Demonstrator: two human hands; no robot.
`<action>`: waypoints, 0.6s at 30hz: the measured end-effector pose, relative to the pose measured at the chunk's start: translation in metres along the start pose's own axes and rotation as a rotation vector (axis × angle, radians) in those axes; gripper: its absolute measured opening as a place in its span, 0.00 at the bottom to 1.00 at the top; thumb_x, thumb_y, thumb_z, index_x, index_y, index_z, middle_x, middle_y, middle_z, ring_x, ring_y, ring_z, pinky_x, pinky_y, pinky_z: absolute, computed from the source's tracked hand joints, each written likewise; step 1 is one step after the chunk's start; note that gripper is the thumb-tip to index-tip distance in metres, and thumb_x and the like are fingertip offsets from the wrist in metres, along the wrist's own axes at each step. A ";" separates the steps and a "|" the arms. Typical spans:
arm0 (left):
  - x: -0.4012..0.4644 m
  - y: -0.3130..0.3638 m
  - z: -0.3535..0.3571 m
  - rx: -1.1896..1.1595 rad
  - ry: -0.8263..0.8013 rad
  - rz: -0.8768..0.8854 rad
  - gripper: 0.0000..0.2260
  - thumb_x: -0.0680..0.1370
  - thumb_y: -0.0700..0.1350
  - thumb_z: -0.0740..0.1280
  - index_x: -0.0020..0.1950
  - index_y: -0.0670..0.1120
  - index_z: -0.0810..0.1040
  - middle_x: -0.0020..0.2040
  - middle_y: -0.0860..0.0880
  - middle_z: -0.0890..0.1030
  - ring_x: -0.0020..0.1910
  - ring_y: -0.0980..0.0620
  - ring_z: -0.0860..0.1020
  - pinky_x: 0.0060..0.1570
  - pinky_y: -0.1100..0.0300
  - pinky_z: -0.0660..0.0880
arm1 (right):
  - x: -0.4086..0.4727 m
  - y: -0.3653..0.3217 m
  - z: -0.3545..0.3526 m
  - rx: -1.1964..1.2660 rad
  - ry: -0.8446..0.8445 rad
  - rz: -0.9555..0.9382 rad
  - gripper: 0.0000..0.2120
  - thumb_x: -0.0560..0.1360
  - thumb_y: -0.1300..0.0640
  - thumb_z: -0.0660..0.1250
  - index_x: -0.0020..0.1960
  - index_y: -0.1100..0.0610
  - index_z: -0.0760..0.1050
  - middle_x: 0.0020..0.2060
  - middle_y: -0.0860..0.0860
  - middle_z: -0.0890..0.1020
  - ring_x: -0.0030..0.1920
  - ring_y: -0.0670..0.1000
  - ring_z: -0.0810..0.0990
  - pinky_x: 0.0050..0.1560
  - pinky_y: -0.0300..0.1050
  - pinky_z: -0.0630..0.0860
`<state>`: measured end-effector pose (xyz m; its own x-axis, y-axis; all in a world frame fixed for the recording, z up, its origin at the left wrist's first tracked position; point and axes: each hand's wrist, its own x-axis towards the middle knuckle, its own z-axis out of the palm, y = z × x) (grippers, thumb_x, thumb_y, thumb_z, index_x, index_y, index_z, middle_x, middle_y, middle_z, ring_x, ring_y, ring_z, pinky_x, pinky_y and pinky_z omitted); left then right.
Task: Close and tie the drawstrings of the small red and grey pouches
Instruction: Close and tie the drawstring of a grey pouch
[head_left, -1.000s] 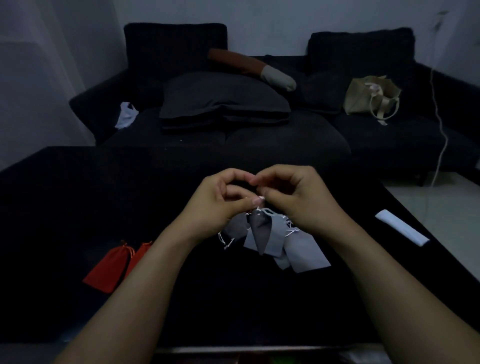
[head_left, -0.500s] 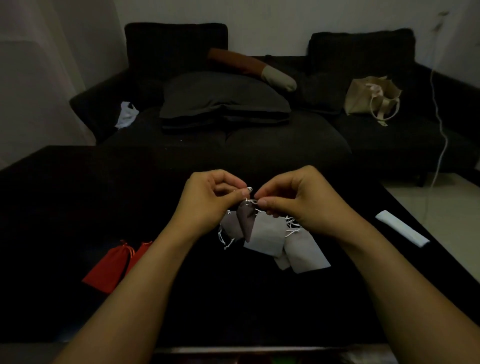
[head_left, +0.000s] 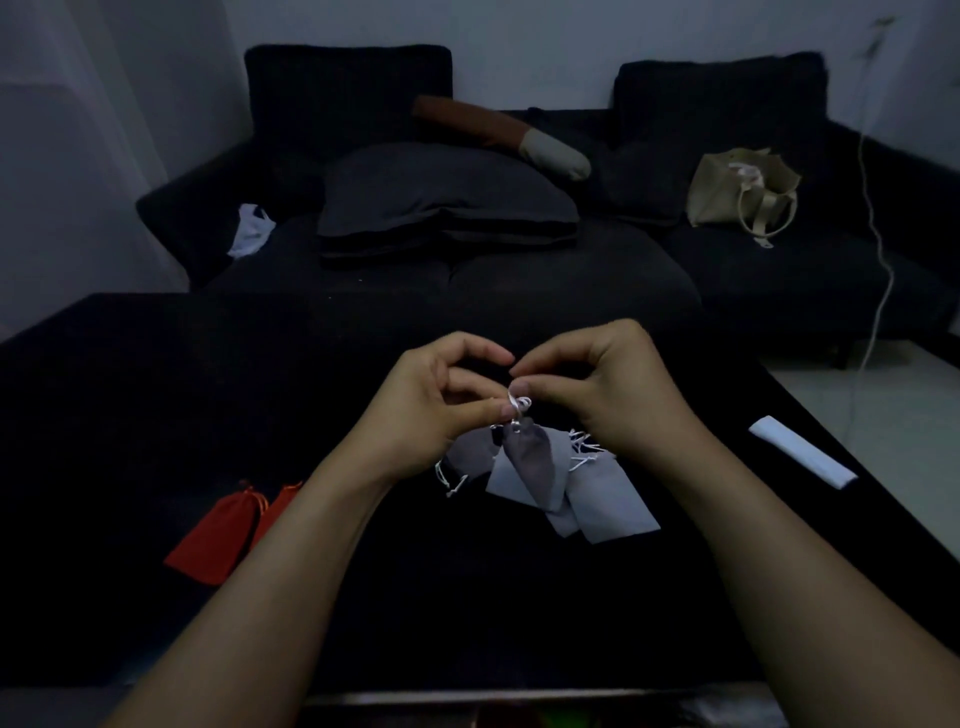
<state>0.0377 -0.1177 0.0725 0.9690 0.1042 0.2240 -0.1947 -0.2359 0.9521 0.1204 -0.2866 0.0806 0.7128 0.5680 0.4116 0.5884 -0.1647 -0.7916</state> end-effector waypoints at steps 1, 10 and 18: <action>0.000 0.001 0.001 -0.023 0.002 0.003 0.18 0.71 0.33 0.73 0.59 0.42 0.76 0.41 0.43 0.86 0.45 0.46 0.85 0.48 0.62 0.81 | 0.000 0.002 -0.001 0.050 -0.029 0.033 0.04 0.71 0.63 0.76 0.46 0.59 0.86 0.38 0.50 0.87 0.42 0.47 0.86 0.45 0.41 0.80; 0.003 -0.004 0.008 -0.034 0.120 0.102 0.07 0.73 0.34 0.72 0.49 0.39 0.84 0.43 0.45 0.86 0.44 0.51 0.85 0.45 0.64 0.79 | -0.002 0.007 -0.001 0.295 0.010 0.241 0.01 0.70 0.62 0.77 0.41 0.58 0.85 0.34 0.53 0.86 0.34 0.46 0.83 0.35 0.38 0.76; 0.007 -0.010 0.010 0.185 0.267 0.091 0.05 0.76 0.39 0.71 0.48 0.45 0.85 0.43 0.51 0.86 0.44 0.57 0.84 0.48 0.61 0.81 | 0.000 0.005 0.003 0.317 -0.084 0.402 0.06 0.76 0.56 0.71 0.48 0.56 0.86 0.45 0.53 0.87 0.51 0.55 0.85 0.56 0.55 0.79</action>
<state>0.0477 -0.1245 0.0626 0.8700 0.3186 0.3763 -0.2240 -0.4244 0.8773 0.1220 -0.2849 0.0746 0.8183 0.5745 0.0191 0.1201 -0.1384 -0.9831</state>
